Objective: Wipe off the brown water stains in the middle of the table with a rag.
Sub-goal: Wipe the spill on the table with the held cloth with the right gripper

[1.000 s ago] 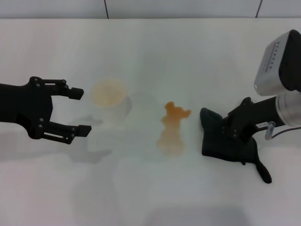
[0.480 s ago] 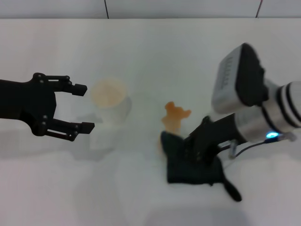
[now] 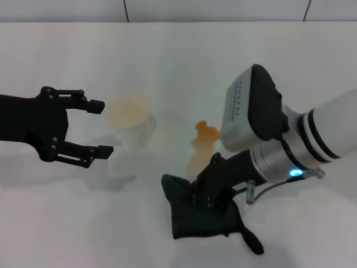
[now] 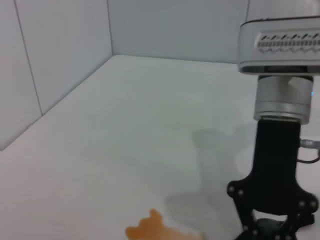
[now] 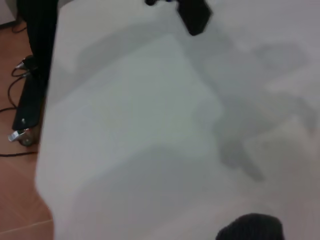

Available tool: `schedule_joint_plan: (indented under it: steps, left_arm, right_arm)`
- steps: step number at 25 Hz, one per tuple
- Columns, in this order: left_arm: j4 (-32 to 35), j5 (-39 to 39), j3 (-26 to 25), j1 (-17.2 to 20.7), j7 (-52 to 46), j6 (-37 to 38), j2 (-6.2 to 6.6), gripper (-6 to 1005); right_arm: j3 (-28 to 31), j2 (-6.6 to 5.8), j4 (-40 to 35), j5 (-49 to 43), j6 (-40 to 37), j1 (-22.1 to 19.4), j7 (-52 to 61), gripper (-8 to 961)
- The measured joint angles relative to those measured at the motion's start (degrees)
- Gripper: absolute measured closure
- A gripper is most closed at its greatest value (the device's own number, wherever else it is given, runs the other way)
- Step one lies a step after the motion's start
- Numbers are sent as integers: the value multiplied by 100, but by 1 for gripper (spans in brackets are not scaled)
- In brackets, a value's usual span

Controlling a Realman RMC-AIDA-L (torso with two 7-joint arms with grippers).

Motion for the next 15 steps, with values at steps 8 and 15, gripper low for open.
schedule_joint_plan:
  steps: [8, 15]
  left_arm:
    - [-41, 5, 0, -17, 4, -66, -71, 110]
    - [-45, 5, -13, 13, 4, -91, -128, 110]
  right_arm:
    - [43, -6, 717, -34, 191, 625, 84, 869]
    - [358, -49, 1218, -108, 470, 918, 87, 869]
